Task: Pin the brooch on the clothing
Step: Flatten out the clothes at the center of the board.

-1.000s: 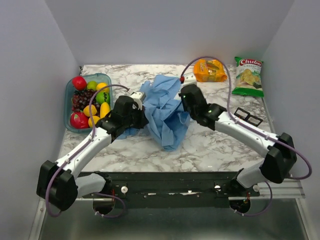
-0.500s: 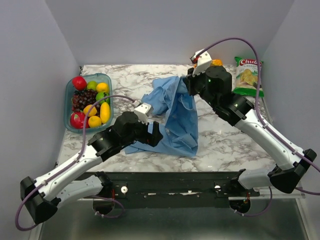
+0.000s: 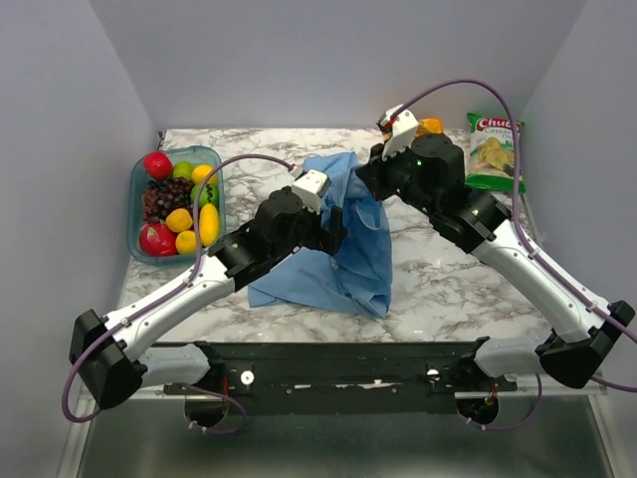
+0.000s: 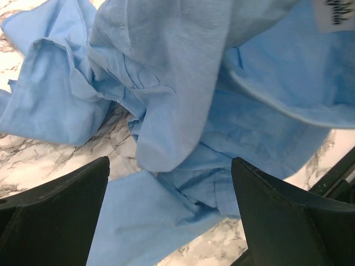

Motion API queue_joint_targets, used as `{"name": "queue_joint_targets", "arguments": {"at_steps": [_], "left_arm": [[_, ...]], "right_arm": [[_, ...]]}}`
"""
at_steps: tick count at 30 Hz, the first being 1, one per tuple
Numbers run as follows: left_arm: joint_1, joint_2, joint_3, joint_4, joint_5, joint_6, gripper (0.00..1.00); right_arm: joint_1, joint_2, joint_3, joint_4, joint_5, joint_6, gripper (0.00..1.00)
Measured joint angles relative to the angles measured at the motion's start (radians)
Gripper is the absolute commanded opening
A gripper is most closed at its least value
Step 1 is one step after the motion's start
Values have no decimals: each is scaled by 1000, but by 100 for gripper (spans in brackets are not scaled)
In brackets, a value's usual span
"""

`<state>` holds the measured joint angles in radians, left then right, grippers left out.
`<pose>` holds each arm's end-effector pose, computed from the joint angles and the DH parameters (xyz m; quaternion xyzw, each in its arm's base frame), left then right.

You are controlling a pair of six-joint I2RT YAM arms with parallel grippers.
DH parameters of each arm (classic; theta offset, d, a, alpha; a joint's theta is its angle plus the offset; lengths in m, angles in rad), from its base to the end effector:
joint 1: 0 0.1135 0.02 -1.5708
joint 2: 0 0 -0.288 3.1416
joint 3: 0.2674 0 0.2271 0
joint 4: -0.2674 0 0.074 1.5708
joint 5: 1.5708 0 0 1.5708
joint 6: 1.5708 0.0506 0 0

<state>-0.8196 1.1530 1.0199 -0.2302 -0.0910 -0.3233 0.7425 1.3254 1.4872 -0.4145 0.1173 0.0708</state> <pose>0.1702 -0.1755 0.3629 0.1770 0.8035 -0.2752 0.4973 0.2080 0.1828 0.4563 -0.2262 0.7570 0.1992 0.5798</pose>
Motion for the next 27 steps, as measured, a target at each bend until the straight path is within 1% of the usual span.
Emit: {"name": "queue_joint_targets", "arguments": {"at_steps": [1,2,3,4,5,6,8,9,10,11,12,14,15,17,18,19,21,22,24,25,27], "left_arm": [[0,19,4,5,0,1,94],[0,41,10,14,0,4,88],[0,56,16,23,0,5,77],[0,76,25,38,0,6,72],[0,88,33,49,0,9,58],[2,106,45,60,0,13,48],[8,137,69,84,2,16,20],[13,150,77,99,8,16,2],[16,156,82,107,12,19,0],[24,160,86,118,24,14,0],[30,161,87,124,30,19,0],[61,161,101,123,61,12,0],[78,161,109,122,76,10,0],[140,161,140,106,137,-5,0],[187,164,163,95,174,-13,0],[215,167,178,87,198,-18,0],[288,185,222,53,251,-19,0],[314,196,243,34,269,-16,0],[349,222,274,-8,294,-1,0],[358,230,279,-21,301,5,0],[373,237,278,-48,314,13,0]], "right_arm": [[0,-6,-2,-2,-5,4,2],[0,-10,-4,-3,-8,6,2],[0,-16,-7,-3,-11,8,2],[0,-21,-11,-3,-15,8,2],[0,-26,-15,-3,-19,9,2],[0,-32,-22,-3,-24,9,2],[0,-40,-31,-3,-31,10,2],[0,-43,-36,-3,-33,11,2],[0,-44,-42,-3,-34,12,2],[0,-45,-47,-3,-34,13,4],[0,-45,-53,-3,-33,15,9],[-3,-46,-69,-3,-33,17,16],[-4,-46,-78,-3,-34,19,34],[-5,-47,-97,-4,-34,26,51],[-5,-49,-106,-5,-35,29,67],[-6,-54,-120,-5,-37,27,73],[-7,-74,-162,-5,-45,29,80],[-7,-88,-187,-6,-50,25,86],[-7,-126,-252,2,-57,29,89],[-7,-148,-290,2,-60,29,94],[-7,-191,-370,2,-60,39,95]]}}
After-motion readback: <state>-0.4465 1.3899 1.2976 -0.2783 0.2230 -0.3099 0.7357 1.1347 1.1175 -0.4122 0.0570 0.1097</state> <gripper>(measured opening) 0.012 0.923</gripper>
